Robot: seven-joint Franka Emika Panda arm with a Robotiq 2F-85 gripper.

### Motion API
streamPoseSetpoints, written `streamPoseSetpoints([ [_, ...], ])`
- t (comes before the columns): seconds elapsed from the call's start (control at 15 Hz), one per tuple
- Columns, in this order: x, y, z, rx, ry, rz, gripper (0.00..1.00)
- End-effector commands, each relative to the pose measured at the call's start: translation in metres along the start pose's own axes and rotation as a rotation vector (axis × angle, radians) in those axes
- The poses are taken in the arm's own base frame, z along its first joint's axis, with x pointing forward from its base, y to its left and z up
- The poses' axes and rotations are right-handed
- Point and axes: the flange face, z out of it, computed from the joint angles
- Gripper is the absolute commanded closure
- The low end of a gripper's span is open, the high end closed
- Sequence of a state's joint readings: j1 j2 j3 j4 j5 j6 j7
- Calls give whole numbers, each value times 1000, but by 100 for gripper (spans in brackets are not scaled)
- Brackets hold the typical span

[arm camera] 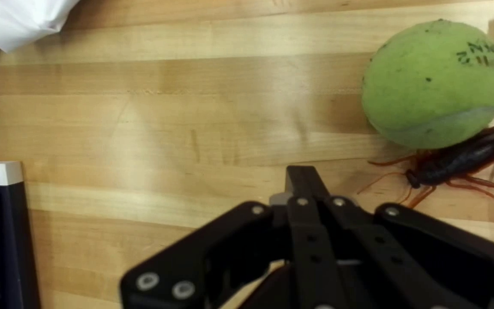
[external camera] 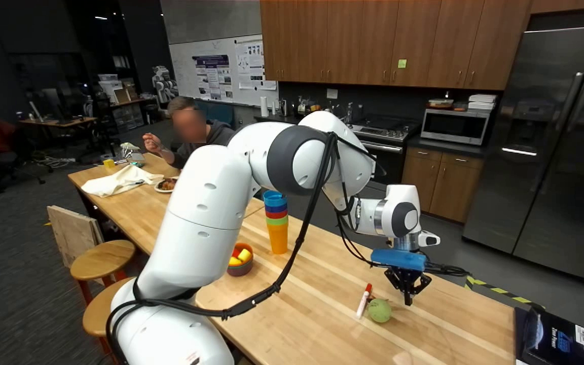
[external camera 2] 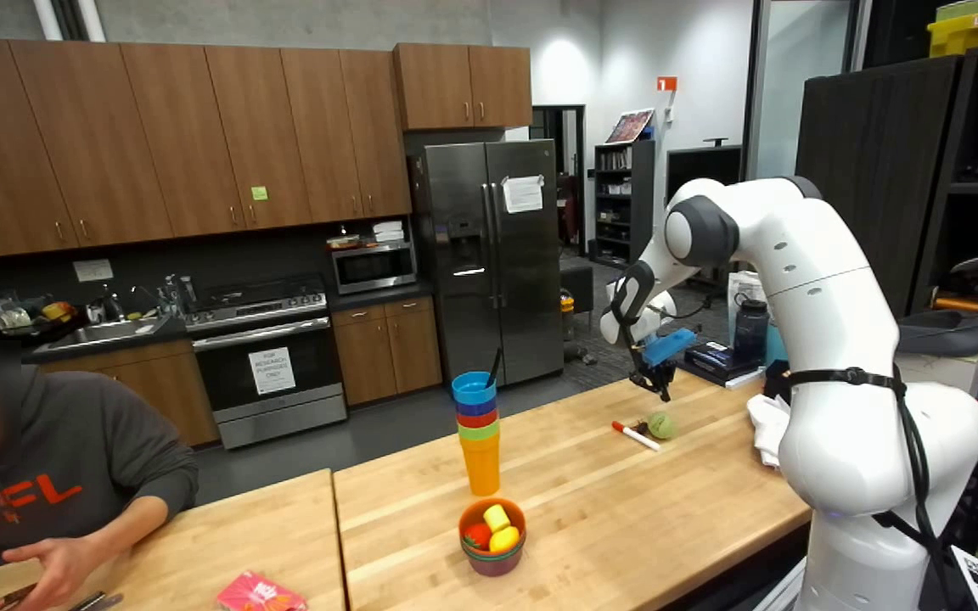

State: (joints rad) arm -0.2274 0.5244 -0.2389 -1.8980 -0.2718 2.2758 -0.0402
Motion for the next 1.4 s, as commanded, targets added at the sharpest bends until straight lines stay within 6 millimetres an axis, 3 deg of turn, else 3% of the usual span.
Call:
streamPoseSetpoints([
  [0.0,-3,-11,-5,6,32,-20,100],
  [0.73,-9,-48,-1,19,42,-86,100],
  [1.33,-26,-56,0,30,36,-111,100],
])
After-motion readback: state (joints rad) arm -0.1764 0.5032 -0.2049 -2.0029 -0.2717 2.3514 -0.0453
